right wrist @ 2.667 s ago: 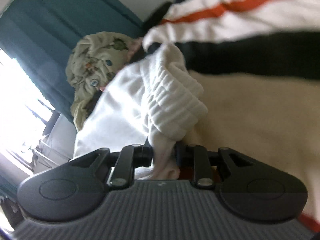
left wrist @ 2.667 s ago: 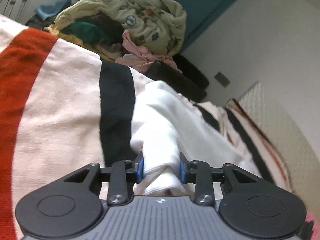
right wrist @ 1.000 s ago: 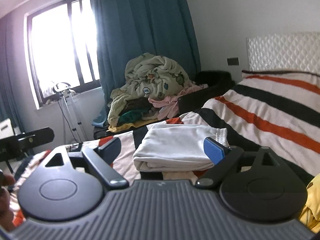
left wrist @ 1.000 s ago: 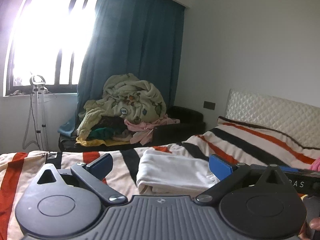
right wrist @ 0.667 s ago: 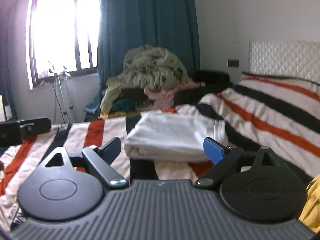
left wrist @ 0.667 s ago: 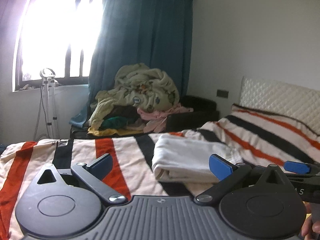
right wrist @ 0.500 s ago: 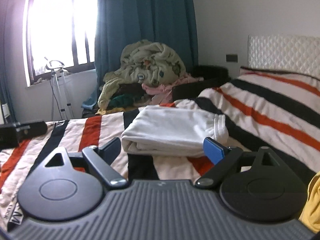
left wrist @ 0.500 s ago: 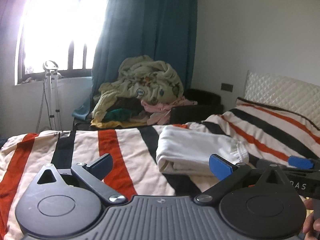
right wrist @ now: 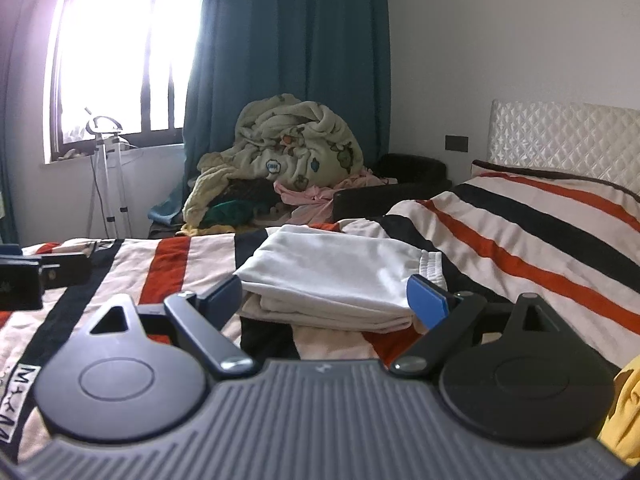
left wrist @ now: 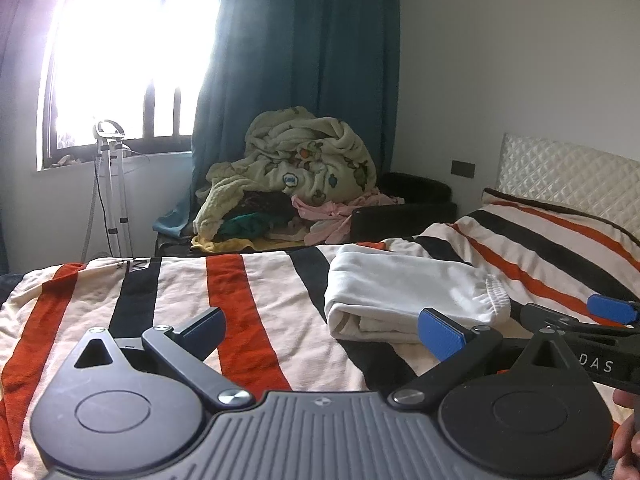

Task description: Fold clothes

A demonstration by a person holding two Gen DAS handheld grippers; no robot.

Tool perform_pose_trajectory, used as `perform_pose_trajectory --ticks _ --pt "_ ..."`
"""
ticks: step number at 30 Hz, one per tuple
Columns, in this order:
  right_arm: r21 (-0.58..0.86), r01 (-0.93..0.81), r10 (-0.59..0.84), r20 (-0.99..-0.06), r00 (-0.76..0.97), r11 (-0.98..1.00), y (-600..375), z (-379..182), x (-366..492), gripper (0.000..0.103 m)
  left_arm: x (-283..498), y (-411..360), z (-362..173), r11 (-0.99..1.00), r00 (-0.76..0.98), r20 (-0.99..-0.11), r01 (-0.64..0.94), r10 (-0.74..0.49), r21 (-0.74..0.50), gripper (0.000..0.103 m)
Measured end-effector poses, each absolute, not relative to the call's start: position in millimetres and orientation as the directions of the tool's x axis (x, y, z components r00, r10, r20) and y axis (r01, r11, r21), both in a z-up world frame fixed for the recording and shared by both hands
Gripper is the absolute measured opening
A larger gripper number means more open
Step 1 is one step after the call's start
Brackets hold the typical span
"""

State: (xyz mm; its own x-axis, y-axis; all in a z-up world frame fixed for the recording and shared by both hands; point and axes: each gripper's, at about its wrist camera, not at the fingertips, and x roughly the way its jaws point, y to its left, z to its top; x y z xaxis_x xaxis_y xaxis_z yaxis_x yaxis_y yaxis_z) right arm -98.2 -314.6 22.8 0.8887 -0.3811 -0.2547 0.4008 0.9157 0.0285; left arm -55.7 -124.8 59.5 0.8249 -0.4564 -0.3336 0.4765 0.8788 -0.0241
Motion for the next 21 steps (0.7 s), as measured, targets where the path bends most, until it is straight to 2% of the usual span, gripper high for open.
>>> perform_pose_trajectory --ticks 21 --pt "0.045 0.393 -0.368 -0.268 0.890 0.918 -315.8 16.5 -97.7 0.091 -59.6 -123.3 59.8 0.884 0.831 -0.334 0.468 -0.445 -0.013 0.103"
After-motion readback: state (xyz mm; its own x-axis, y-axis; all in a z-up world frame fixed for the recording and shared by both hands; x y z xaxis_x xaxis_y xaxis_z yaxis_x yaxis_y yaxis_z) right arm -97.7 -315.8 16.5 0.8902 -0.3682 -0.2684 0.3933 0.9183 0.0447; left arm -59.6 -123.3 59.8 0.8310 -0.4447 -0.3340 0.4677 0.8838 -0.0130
